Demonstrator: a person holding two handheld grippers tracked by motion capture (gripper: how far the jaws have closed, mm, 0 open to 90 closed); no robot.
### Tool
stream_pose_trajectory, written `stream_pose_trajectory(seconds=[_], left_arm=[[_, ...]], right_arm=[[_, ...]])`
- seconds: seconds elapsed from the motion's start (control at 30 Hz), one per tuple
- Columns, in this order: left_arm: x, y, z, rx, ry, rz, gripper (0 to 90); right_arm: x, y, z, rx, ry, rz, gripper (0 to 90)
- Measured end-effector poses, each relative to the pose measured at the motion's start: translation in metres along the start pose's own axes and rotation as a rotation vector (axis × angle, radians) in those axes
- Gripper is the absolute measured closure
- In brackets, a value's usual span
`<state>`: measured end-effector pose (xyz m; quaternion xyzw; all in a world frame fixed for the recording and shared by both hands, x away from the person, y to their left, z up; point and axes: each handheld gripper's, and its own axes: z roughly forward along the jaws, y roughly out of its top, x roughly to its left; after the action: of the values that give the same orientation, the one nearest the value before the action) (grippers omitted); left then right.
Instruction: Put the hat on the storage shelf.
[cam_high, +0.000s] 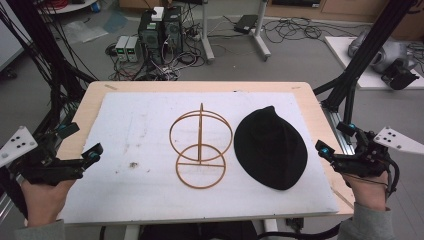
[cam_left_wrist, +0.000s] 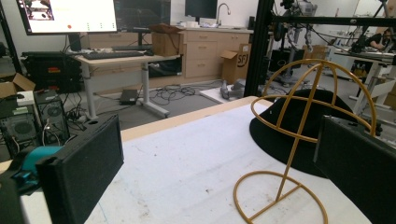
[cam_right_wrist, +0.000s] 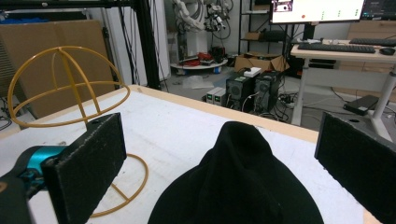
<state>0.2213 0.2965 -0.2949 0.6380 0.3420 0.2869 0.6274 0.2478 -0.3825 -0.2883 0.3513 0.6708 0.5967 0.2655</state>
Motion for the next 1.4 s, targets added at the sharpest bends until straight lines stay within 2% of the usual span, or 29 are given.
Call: stream_pose_trajectory(seconds=[0.33, 0.43, 0.6, 0.77, 0.97, 1.13, 1.27, 1.4], left_arm=[[-0.001, 0.000, 0.003, 0.006, -0.007, -0.009, 1.7], [-0.001, 0.000, 0.004, 0.009, -0.012, 0.000, 1.7], [0.001, -0.001, 0.002, 0.009, -0.009, -0.013, 1.7], [0.002, -0.003, 0.003, 0.015, -0.007, -0.015, 1.7], [0.001, -0.003, 0.002, 0.018, -0.002, -0.011, 1.7], [0.000, -0.003, -0.001, 0.019, 0.002, -0.011, 1.7], [-0.001, -0.004, -0.001, 0.023, 0.001, -0.013, 1.7], [-0.002, -0.005, -0.003, 0.029, 0.006, -0.012, 1.7]], right_arm=[[-0.004, 0.000, -0.006, -0.011, -0.015, 0.015, 1.0], [-0.004, 0.000, -0.006, -0.004, -0.011, 0.016, 1.0], [-0.004, 0.007, -0.005, 0.015, -0.002, 0.001, 1.0], [-0.004, 0.019, -0.006, -0.012, 0.011, -0.004, 1.0], [-0.006, 0.029, -0.001, 0.039, 0.038, -0.034, 1.0], [-0.007, 0.039, 0.012, 0.100, 0.074, -0.071, 1.0], [-0.012, 0.037, 0.023, 0.140, 0.092, -0.091, 1.0], [-0.017, 0.030, 0.035, 0.151, 0.115, -0.081, 1.1]])
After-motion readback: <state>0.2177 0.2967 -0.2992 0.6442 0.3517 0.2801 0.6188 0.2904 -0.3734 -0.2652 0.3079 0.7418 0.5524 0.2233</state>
